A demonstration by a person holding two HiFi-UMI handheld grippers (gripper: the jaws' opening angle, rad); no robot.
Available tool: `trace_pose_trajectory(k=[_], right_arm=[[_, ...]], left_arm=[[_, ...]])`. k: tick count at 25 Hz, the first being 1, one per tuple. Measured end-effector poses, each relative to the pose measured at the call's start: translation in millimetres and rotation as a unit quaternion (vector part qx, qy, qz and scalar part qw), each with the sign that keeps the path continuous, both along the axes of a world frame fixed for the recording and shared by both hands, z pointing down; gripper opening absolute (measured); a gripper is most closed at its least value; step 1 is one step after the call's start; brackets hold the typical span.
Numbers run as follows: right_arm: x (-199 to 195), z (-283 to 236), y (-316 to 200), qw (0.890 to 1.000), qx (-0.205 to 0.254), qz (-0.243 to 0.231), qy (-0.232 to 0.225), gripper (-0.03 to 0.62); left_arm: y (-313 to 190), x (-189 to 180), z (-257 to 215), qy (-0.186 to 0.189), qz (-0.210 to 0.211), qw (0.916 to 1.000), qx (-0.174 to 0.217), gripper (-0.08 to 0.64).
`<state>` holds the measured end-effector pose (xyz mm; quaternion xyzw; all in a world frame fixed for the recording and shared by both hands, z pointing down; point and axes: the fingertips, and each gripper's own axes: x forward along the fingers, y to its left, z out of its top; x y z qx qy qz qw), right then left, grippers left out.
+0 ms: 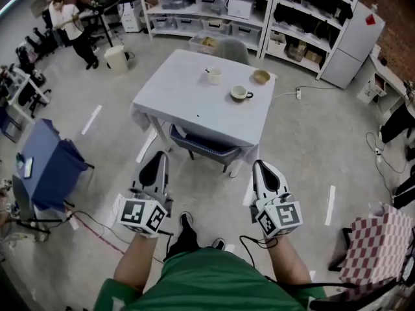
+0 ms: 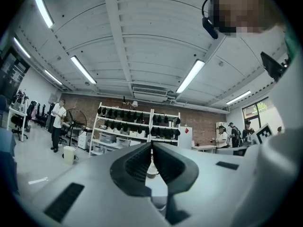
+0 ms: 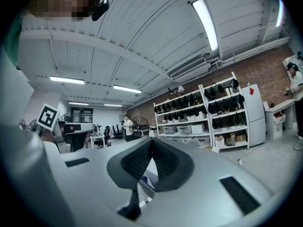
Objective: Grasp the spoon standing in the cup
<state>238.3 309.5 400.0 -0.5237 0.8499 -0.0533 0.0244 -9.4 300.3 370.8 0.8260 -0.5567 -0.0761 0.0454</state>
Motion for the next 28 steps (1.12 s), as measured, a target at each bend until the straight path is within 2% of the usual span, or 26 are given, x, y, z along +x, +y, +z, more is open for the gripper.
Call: trace_pose_trajectory(k=[3, 9, 18, 23, 28], right_arm=[[-13.2, -3.1, -23.8, 1.0, -0.001, 0.016, 0.006, 0.021], [-65.5, -36.4, -104.7, 0.998, 0.002, 0.053, 0.02, 0.021], [-102.6, -39.8, -170.0, 0.993, 0.019, 0.106, 0.046, 0.021], [-113.5, -38.2, -198.5, 0.991, 0.017, 0.116, 0.063, 0.021], [-115.3, -19.0, -235.8, 0.991, 0.006, 0.114, 0.069, 0.021]], left_arm=[[-29.6, -20.7, 3.7, 0.003, 0.009, 1.0, 0.0, 0.029], [-125.6, -84.1, -25.6, 0.015, 0.029, 0.9994, 0.01, 0.029], [-204.6, -145.8, -21.6, 0.03, 0.05, 0.9979, 0.029, 0.029], [-240.3, -166.9, -14.3, 0.038, 0.051, 0.9977, 0.024, 0.029], [-276.0, -170.5, 7.2, 0.047, 0.047, 0.9977, 0.012, 0.029]])
